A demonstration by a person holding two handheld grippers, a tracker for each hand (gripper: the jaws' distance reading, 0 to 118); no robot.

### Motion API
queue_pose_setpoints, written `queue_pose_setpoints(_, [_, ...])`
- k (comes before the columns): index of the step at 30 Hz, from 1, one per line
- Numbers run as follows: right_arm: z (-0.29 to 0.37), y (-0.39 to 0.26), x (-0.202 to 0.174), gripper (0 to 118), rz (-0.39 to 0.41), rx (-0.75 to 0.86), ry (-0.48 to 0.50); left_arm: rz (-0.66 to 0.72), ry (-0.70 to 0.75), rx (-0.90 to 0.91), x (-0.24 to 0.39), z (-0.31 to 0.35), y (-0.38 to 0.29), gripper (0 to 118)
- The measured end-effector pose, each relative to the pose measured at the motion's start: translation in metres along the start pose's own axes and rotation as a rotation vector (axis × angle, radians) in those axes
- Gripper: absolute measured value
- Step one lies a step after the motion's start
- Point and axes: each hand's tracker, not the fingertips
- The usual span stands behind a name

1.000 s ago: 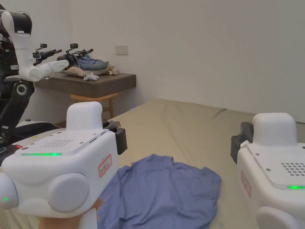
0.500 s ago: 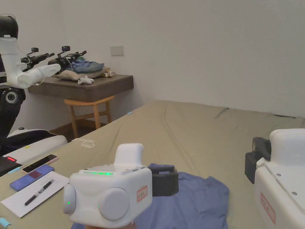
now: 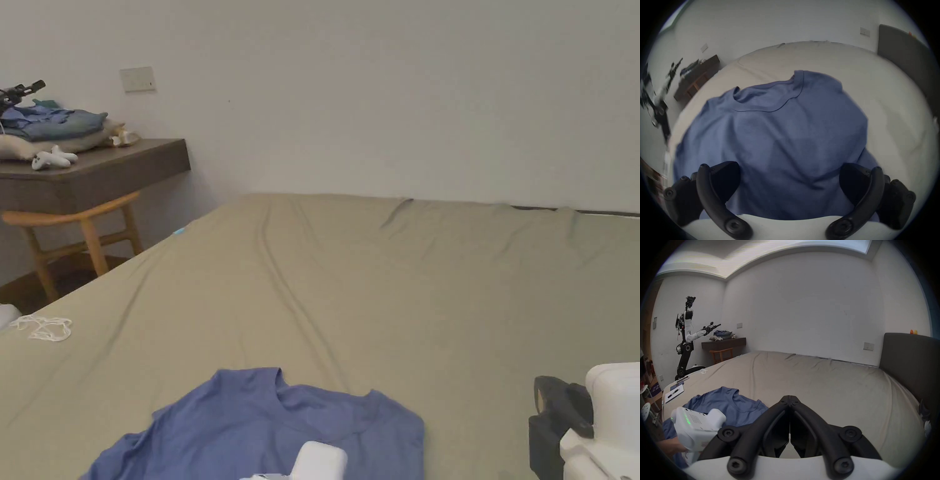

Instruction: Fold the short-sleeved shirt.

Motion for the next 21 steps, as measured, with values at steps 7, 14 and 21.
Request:
queue_pose_setpoints(7, [-0.005,0.000,0.014,3,-0.044,-0.033,0.059,-0.028,-0.007,-0.100,-0.003,0.007,0.016,99])
queue_pose_setpoints(14, [0.016,0.013,0.037,3,-0.073,0.015,0.052,0.214,-0.111,-0.075,-0.032,0.012,0.033,10])
queue_pose_setpoints(21, [0.037,0.027,0.072,3,-0.108,0.038,0.002,0.438,-0.374,-0.001,-0.036,0.052,0.047,10])
